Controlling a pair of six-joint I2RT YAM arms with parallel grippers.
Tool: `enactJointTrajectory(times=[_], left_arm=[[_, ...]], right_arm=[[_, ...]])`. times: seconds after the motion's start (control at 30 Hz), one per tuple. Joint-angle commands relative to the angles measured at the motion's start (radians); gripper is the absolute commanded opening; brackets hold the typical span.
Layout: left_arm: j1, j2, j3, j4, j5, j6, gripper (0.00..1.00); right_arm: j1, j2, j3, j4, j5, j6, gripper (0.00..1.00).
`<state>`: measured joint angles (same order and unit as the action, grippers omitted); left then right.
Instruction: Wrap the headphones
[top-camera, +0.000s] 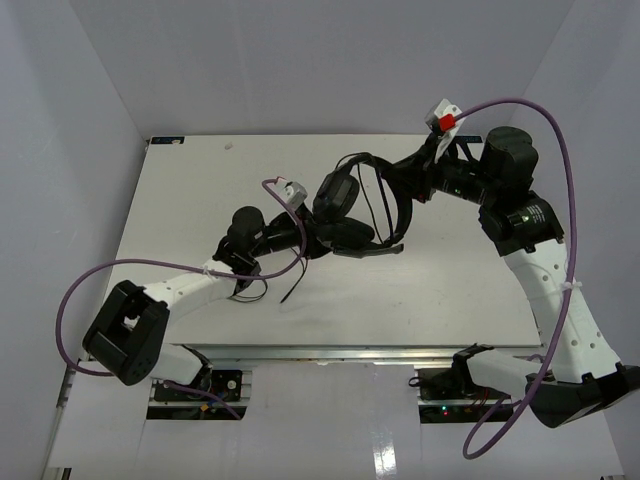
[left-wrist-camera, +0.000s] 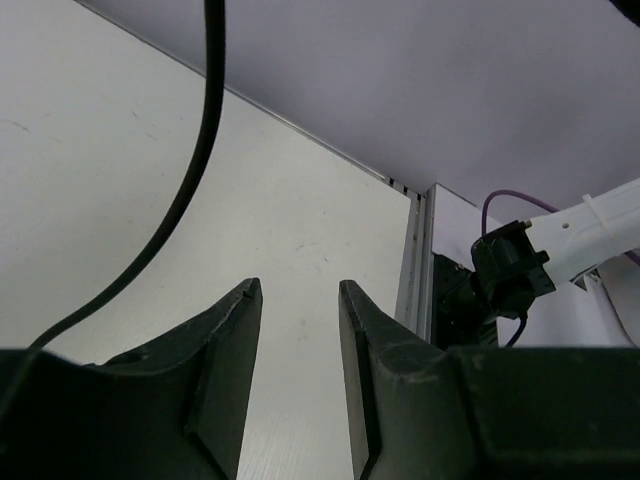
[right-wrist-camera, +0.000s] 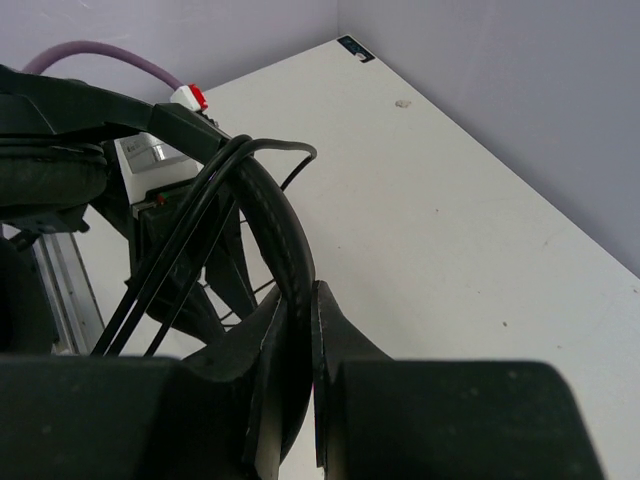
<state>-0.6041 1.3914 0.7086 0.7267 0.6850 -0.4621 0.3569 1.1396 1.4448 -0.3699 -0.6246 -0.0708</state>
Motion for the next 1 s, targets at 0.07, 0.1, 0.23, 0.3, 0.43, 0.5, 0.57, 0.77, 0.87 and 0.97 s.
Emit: enactJointTrajectory(times=[0.07,0.1,0.23,0.3,0.43,0.5,0.57,0.77,0.87,0.97], left_arm=[[0.005,-0.083,-0.075,0.245,-0.190,0.044,0.63],[0.005,-0.108,-0.088,0.238,-0.202,0.071,0.67],[0.003,-0.246,-0.127,0.136,-0.139,0.169,0.98],[0.002,-0.303,-0.151,0.081,-0.149,0.198,0.98],[0.000,-0.329,-0.206,0.075,-0.233,0.312,0.98],[0.001,-0.271,-0.203,0.157,-0.242,0.362,0.98],[0.001,-0.133,-0.169,0.263,-0.224,0.380,0.98],[-0.001,0.200,-0.003,0.499,-0.213,0.328,0.97],[-0.007,0.296,0.052,0.530,-0.199,0.290,0.85],[-0.017,0.286,0.007,0.563,-0.174,0.234,0.51]], right_arm=[[-0.031,-0.008,0.074,0.091,-0.051,0.108,0.08],[-0.034,-0.009,0.074,0.091,-0.049,0.110,0.08],[-0.047,0.000,0.077,0.095,-0.061,0.121,0.08],[-0.052,0.010,0.082,0.102,-0.072,0.134,0.08],[-0.058,0.021,0.085,0.131,-0.099,0.169,0.08],[-0.058,0.024,0.081,0.145,-0.114,0.198,0.08],[-0.059,0.027,0.080,0.161,-0.121,0.215,0.08],[-0.070,0.031,0.099,0.163,-0.115,0.242,0.08],[-0.085,0.035,0.108,0.161,-0.086,0.251,0.08],[-0.113,0.039,0.117,0.156,-0.019,0.255,0.08]])
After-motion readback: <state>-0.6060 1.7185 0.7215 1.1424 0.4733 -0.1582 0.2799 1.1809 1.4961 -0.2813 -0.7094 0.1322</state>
